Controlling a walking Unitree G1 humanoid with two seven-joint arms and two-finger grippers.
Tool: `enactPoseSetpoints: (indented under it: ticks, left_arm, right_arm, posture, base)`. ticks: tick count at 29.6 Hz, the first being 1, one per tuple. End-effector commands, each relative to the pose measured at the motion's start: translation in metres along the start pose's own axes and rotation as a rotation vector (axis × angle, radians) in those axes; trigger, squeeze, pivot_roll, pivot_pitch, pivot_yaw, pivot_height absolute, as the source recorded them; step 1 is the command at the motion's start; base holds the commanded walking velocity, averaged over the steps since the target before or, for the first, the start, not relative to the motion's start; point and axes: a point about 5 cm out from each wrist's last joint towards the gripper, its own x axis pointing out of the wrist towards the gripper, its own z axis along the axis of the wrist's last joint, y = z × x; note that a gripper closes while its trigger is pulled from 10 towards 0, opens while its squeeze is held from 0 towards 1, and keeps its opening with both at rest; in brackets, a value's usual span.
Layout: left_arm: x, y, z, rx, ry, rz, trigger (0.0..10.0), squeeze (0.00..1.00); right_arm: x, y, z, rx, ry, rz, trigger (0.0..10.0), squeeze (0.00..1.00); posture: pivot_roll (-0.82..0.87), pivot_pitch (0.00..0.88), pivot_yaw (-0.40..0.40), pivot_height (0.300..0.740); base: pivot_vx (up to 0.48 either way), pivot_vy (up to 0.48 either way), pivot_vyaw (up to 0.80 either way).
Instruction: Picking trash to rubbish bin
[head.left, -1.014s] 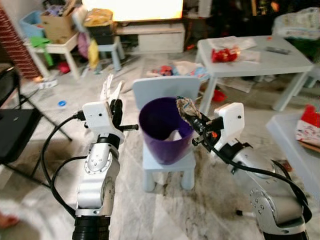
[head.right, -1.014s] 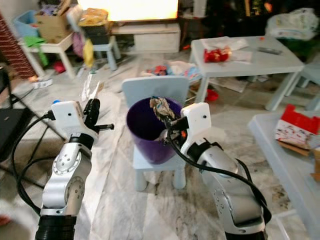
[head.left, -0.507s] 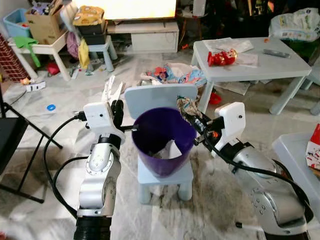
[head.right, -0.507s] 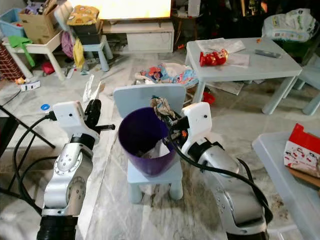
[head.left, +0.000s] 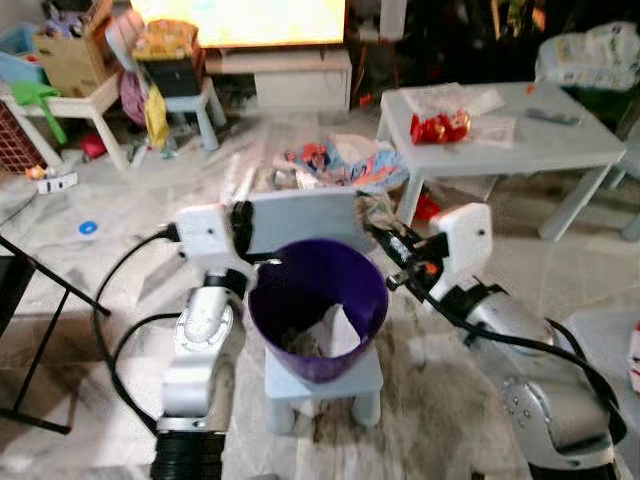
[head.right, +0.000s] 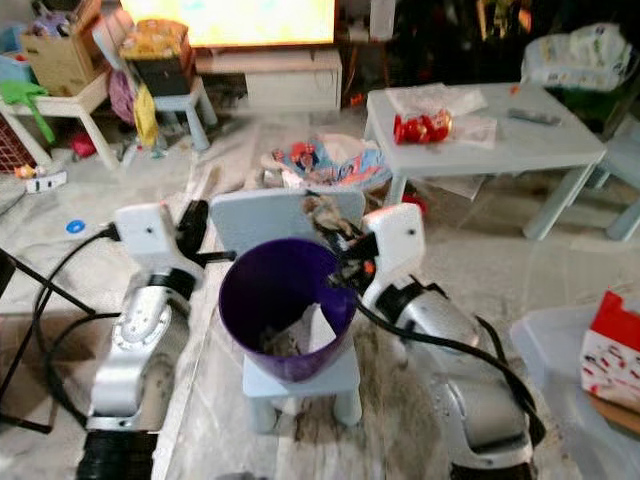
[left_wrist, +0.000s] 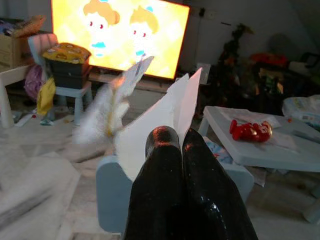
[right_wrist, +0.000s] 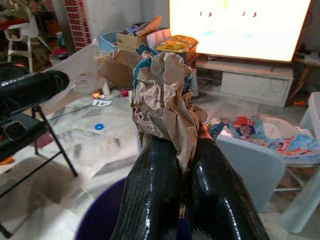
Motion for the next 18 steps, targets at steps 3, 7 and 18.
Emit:
enactPoseSetpoints:
  ticks: [3,7,18]
  left_arm:
    - [-0.003,0.0,-0.008,0.004,0.051,0.008,0.0,0.0]
    - [-0.007,0.008,-0.018,0.005,0.109,0.038,0.0,0.0]
    - [-0.023,0.009,-0.067,-0.029,0.472,-0.006,10.0,0.0]
  right_arm:
    - [-0.004,-0.005,0.002,-0.011,-0.002,-0.019,0.0,0.0]
    - [-0.003,-0.004,0.0,-0.01,0.004,-0.008,0.0,0.0]
    - [-0.004,-0.007,0.002,-0.027,0.006,-0.012,0.0,0.0]
  posture:
    - [0.0,0.12,-0.004,0.74]
    - [0.01,0.12,-0.009,0.74]
    - [0.0,0.116,-0.008,0.74]
  base:
    - [0.32,0.0,0.0]
    - [0.0,0.0,0.0]
    - [0.0,0.0,0.0]
